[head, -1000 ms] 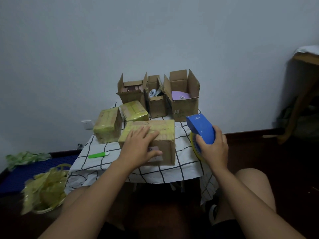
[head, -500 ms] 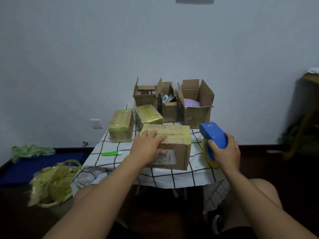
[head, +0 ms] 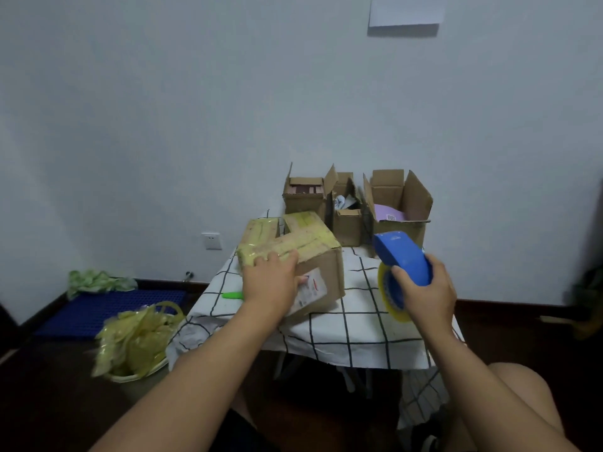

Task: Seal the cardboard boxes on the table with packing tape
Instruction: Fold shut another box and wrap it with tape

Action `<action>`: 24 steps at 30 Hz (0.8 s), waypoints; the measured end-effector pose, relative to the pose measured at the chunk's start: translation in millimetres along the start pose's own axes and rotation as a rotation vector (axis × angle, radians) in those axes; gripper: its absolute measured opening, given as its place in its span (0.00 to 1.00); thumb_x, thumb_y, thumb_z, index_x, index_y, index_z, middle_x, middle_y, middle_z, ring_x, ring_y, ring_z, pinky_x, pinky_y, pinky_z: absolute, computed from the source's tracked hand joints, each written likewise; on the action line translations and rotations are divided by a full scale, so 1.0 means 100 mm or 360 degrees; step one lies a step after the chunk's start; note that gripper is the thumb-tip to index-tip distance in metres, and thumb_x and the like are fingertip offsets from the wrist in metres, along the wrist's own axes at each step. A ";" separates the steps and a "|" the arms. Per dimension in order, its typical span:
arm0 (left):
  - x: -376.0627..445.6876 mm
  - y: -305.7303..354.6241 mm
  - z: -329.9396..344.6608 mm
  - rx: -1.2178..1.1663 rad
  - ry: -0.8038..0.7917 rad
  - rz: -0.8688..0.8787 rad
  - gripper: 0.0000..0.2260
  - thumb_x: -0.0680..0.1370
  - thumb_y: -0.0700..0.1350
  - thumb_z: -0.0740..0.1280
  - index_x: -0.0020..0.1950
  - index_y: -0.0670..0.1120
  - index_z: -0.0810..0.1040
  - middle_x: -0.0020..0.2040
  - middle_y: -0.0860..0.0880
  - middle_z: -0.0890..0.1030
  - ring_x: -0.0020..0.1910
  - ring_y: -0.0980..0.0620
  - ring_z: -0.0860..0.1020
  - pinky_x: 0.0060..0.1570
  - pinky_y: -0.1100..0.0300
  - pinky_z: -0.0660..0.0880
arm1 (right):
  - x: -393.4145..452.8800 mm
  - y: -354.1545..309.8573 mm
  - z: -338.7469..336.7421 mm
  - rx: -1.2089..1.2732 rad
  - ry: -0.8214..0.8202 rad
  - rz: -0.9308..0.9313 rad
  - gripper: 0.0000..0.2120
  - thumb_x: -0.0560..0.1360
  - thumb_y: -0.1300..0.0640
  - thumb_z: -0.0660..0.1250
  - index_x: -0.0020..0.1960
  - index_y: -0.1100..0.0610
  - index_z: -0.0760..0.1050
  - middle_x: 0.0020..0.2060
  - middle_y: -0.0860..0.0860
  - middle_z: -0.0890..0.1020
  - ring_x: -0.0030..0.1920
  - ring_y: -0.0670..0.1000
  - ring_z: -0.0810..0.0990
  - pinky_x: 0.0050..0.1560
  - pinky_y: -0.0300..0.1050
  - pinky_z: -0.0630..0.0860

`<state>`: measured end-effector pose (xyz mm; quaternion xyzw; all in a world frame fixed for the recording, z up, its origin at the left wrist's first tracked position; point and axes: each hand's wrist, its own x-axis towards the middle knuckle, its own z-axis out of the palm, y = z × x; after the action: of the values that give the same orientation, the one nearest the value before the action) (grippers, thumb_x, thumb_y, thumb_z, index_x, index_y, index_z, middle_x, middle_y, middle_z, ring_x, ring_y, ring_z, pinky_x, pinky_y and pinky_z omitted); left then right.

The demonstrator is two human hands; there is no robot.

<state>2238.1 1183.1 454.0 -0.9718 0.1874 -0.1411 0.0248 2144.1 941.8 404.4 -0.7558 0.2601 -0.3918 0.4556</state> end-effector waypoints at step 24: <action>-0.22 -0.64 0.40 -0.0468 -0.0189 0.0641 0.37 0.77 0.52 0.70 0.79 0.58 0.52 0.80 0.57 0.52 0.79 0.53 0.46 0.70 0.46 0.65 | -0.29 -0.10 0.29 0.0068 -0.0140 0.0004 0.30 0.72 0.47 0.75 0.70 0.50 0.70 0.63 0.48 0.75 0.59 0.49 0.73 0.55 0.47 0.72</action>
<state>2253.1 1250.8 416.0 -0.9146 0.3938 -0.0474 -0.0783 2152.3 982.3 395.3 -0.7623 0.2323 -0.3630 0.4830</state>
